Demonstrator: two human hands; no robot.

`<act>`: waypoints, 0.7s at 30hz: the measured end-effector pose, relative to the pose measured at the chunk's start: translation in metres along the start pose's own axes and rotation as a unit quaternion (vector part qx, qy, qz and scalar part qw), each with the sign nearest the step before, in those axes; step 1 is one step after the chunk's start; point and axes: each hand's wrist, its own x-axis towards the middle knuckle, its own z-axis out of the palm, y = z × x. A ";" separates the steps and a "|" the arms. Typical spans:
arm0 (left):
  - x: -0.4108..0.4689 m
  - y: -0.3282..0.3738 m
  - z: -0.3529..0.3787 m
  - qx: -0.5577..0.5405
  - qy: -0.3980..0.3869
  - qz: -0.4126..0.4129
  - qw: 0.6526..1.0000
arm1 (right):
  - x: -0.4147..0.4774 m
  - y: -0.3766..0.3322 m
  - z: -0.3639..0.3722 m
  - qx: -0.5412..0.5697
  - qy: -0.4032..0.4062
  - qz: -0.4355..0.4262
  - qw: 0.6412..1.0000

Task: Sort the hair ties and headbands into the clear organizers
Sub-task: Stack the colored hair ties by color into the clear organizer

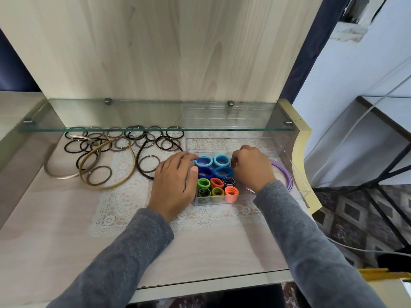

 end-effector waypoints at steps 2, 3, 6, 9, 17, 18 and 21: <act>0.000 0.000 0.000 0.006 -0.005 0.002 1.000 | 0.001 -0.002 0.002 -0.010 0.005 -0.003 1.000; 0.000 0.000 0.000 0.008 -0.007 0.002 1.000 | 0.001 -0.003 0.002 -0.016 0.006 -0.005 1.000; 0.001 -0.001 0.000 0.011 -0.010 -0.004 1.000 | 0.002 -0.009 0.002 -0.028 0.007 -0.008 1.000; 0.001 -0.001 0.001 0.011 -0.010 -0.004 1.000 | 0.001 -0.012 0.001 -0.031 0.007 -0.008 0.999; 0.000 0.000 0.000 0.007 -0.008 0.008 1.000 | -0.009 0.003 -0.004 0.072 -0.007 0.037 0.997; 0.000 0.000 0.000 0.007 -0.007 0.008 1.000 | -0.010 0.004 -0.003 0.077 -0.003 0.038 0.996; 0.000 0.001 0.000 0.005 -0.005 0.006 1.000 | -0.012 0.007 -0.001 0.074 0.002 0.034 0.997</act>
